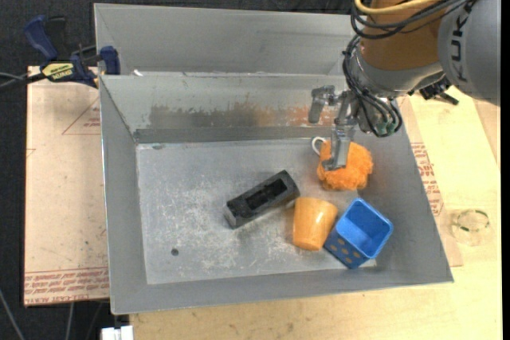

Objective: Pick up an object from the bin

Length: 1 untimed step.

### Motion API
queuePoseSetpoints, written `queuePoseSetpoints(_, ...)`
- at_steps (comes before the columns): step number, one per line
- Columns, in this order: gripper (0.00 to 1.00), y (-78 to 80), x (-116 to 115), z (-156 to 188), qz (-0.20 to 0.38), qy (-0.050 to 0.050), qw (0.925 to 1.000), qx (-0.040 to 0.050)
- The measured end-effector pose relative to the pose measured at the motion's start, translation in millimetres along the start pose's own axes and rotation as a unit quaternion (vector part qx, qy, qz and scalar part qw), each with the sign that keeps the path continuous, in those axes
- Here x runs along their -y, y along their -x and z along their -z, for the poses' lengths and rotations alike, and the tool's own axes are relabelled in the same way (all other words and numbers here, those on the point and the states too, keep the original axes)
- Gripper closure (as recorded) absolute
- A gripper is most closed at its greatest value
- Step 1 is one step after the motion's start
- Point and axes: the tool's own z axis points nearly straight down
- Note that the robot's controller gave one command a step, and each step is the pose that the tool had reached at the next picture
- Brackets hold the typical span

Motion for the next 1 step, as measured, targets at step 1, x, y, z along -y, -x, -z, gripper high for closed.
queuePoseSetpoints(1,0.0,1.1,-0.1,5.4,0.0,0.0,1.0,0.0038)
